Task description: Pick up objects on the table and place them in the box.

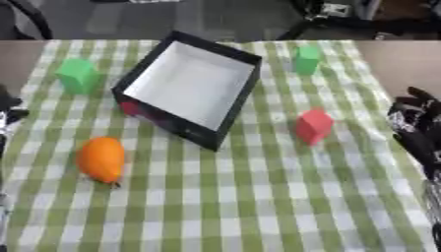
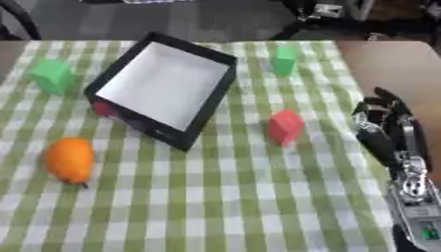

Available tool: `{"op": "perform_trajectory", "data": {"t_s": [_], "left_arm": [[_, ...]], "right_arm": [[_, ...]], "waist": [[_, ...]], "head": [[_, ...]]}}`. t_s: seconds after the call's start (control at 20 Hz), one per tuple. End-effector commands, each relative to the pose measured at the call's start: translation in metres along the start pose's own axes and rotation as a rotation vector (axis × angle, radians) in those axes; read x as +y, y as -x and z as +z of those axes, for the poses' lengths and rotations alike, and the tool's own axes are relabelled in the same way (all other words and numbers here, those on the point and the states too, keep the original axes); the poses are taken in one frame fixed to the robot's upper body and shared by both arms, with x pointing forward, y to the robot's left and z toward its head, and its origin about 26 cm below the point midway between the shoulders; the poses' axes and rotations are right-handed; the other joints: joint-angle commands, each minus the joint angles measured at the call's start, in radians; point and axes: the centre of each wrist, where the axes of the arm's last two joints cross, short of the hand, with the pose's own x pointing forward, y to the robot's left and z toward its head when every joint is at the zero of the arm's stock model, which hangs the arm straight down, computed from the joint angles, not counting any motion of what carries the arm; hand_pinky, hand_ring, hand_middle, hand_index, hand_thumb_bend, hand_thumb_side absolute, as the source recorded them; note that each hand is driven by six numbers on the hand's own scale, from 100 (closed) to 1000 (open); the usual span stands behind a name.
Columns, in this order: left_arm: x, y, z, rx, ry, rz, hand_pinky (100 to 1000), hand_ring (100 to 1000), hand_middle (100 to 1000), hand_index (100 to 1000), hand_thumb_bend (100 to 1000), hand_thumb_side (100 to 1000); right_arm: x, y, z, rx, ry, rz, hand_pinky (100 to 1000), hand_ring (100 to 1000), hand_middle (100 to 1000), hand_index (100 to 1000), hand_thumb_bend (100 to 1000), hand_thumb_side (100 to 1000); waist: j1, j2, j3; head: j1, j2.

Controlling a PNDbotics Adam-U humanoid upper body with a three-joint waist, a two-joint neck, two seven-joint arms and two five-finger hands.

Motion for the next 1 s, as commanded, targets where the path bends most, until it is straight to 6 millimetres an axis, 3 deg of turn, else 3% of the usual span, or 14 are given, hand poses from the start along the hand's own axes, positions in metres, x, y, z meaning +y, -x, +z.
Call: {"op": "perform_trajectory", "data": {"t_s": [0.05, 0.25, 0.55, 0.65, 1.0], "left_arm": [[0.035, -0.025, -0.022, -0.126, 0.240, -0.288, 785, 653, 662, 859, 507, 692], [0.051, -0.041, -0.040, -0.193, 0.574, -0.541, 775, 666, 679, 857, 477, 611], [0.054, -0.039, -0.045, -0.163, 0.956, -0.679, 769, 681, 695, 858, 409, 518], [0.052, -0.036, -0.043, -0.148, 1.021, -0.676, 766, 677, 690, 856, 389, 505], [0.041, -0.024, -0.041, -0.086, 1.135, -0.664, 767, 684, 699, 866, 447, 549]], "right_arm": [[-0.009, -0.005, -0.004, -0.020, 0.002, 0.024, 788, 685, 726, 879, 119, 356], [-0.009, -0.005, -0.004, -0.020, -0.005, 0.029, 788, 685, 726, 879, 116, 356], [-0.011, -0.003, -0.002, -0.014, -0.007, 0.039, 787, 684, 726, 878, 114, 357], [-0.011, -0.003, -0.002, -0.014, -0.010, 0.039, 787, 684, 726, 879, 113, 357], [-0.011, -0.003, -0.002, -0.013, -0.013, 0.041, 787, 684, 726, 879, 112, 358]], "waist": [[0.003, -0.031, -0.004], [0.012, -0.033, -0.011], [0.025, -0.040, -0.018], [0.027, -0.042, -0.018], [0.025, -0.046, -0.018]], "head": [[0.001, -0.002], [0.001, -0.002], [-0.003, -0.002], [-0.005, -0.002], [-0.005, -0.002]]}}
